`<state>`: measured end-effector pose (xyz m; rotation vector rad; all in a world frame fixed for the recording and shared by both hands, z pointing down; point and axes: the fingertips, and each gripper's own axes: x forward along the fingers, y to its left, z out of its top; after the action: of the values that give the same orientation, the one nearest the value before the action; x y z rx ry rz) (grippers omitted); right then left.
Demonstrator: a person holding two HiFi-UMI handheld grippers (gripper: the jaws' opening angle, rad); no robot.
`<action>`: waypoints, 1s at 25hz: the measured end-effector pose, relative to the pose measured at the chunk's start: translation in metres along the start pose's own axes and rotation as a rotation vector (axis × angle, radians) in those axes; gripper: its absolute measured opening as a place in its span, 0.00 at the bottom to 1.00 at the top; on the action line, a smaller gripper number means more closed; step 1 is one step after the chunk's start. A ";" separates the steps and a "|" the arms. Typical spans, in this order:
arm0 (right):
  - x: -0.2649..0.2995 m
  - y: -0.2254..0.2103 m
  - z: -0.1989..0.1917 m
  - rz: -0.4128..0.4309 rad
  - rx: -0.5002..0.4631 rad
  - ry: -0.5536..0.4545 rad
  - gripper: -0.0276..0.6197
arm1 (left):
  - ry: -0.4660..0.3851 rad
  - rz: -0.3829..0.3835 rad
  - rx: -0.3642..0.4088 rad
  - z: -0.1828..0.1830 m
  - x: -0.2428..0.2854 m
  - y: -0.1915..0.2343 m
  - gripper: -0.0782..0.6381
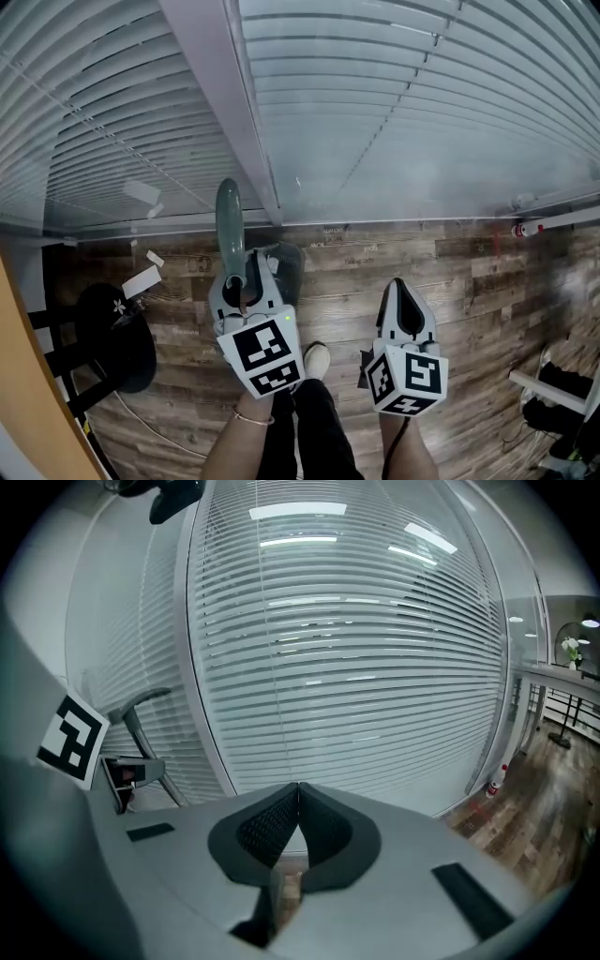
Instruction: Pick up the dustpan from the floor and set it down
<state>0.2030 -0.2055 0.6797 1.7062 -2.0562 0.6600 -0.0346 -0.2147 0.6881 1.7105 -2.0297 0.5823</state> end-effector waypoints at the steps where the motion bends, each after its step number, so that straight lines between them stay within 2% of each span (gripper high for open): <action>1: 0.000 -0.001 -0.002 -0.001 0.003 0.004 0.09 | 0.000 0.001 0.005 -0.001 0.002 0.000 0.24; 25: 0.008 -0.015 -0.010 -0.027 0.019 0.031 0.09 | -0.046 -0.006 0.036 0.005 0.036 -0.003 0.24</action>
<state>0.2161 -0.2081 0.6938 1.7212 -2.0086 0.6952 -0.0379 -0.2470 0.7049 1.7656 -2.0568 0.5860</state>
